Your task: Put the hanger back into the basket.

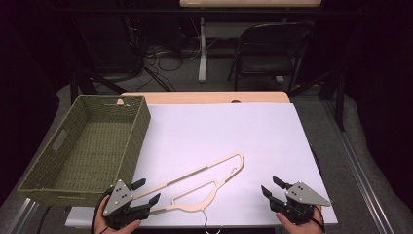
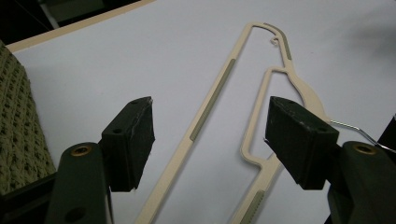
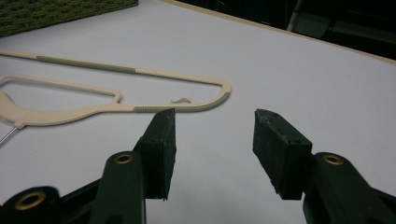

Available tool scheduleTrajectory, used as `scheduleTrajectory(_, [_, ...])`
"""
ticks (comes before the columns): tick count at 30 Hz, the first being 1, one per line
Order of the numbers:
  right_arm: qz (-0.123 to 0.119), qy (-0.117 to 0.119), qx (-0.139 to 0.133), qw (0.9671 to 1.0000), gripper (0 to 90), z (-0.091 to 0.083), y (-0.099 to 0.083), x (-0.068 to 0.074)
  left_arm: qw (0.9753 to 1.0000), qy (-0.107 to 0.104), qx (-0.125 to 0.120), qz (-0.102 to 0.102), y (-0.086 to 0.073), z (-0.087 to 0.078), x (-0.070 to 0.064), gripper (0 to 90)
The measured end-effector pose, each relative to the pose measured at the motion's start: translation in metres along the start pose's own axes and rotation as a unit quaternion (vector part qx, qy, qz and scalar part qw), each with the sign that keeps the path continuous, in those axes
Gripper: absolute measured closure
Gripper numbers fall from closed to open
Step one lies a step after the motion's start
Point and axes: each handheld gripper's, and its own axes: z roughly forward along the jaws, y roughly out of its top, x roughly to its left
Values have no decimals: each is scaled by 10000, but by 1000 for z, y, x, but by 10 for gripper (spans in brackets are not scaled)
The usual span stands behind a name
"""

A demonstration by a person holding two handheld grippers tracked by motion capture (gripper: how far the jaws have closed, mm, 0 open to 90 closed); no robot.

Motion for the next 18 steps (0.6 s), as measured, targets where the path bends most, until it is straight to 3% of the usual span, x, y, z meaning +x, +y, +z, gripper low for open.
scheduleTrajectory(10, [-155,211,181,9995,516,12,5,10,10000,-44,52,42,0,2,-2,328])
scheduleTrajectory(15, [-482,313,241,9981,542,19,11,18,9999,-112,50,-34,-1,6,-2,330])
scheduleTrajectory(18, [-517,405,295,9974,556,26,14,19,9999,-129,70,-50,-1,9,-2,330])
